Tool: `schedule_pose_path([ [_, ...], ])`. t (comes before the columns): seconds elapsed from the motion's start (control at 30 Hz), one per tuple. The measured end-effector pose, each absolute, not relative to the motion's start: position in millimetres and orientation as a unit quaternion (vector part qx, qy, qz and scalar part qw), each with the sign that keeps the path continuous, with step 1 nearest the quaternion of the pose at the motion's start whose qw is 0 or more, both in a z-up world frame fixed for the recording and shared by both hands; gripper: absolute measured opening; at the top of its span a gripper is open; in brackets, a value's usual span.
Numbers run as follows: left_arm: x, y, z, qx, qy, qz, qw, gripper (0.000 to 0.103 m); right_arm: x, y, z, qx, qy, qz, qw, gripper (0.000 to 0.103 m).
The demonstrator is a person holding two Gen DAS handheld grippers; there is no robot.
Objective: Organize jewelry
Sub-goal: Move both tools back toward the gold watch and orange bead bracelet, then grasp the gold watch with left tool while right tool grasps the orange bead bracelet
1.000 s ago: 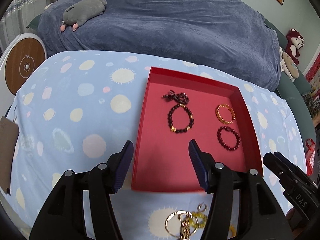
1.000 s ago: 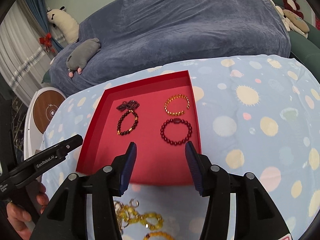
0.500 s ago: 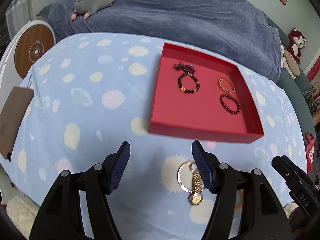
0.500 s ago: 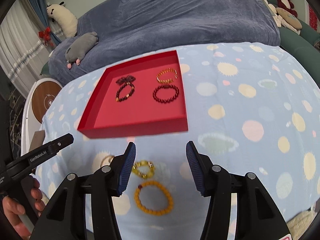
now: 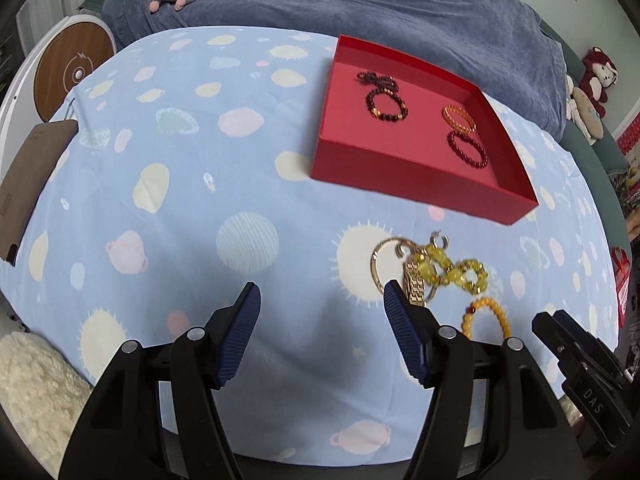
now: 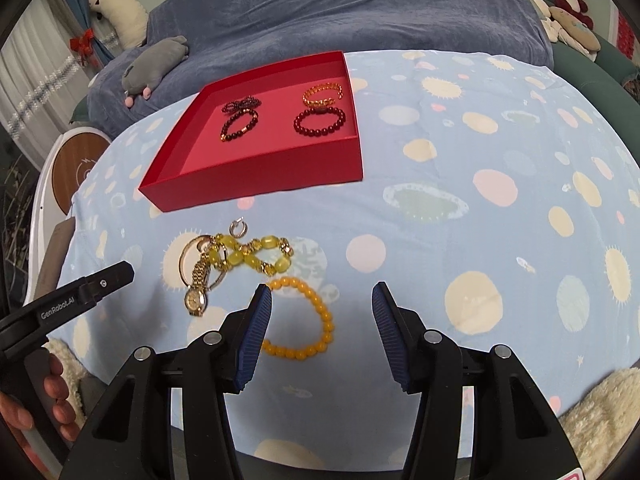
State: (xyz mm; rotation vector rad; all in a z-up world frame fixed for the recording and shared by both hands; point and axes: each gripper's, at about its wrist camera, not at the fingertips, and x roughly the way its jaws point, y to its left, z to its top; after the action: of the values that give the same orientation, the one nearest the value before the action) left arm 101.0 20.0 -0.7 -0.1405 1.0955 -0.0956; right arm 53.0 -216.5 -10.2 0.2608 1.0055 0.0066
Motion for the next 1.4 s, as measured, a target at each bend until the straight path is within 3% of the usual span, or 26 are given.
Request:
schedule_pose_path([
  [0.53, 94, -38, -27, -0.032, 0.542, -0.093, 0.835, 0.059, 48, -217, -29, 0.122, 0.5, 0.006, 0.857, 0.049],
  [0.73, 96, -43, -36, -0.03, 0.543, -0.091, 0.834, 0.041, 49, -216, -31, 0.122, 0.502, 0.011, 0.856, 0.049],
  [0.87, 96, -43, -36, -0.029, 0.543, -0.103, 0.833, 0.019, 52, -214, -34, 0.124, 0.505, 0.014, 0.854, 0.049],
  [0.9, 95, -43, -36, -0.029, 0.542, -0.103, 0.833, 0.018, 53, -212, -35, 0.124, 0.506, 0.017, 0.854, 0.048],
  [0.97, 94, -40, -35, -0.031, 0.54, -0.102, 0.835, 0.017, 54, -209, -36, 0.118, 0.51, 0.025, 0.852, 0.035],
  [1.0, 93, -38, -35, -0.031, 0.54, -0.1, 0.835, 0.016, 56, -207, -37, 0.113, 0.513, 0.027, 0.851, 0.033],
  [1.17, 90, -26, -33, -0.037, 0.541, -0.089, 0.836, 0.003, 59, -206, -40, 0.111, 0.513, 0.022, 0.851, 0.031],
  [1.4, 85, -11, -37, -0.048, 0.548, -0.078, 0.832, 0.003, 63, -205, -49, 0.103, 0.52, 0.02, 0.848, 0.022],
])
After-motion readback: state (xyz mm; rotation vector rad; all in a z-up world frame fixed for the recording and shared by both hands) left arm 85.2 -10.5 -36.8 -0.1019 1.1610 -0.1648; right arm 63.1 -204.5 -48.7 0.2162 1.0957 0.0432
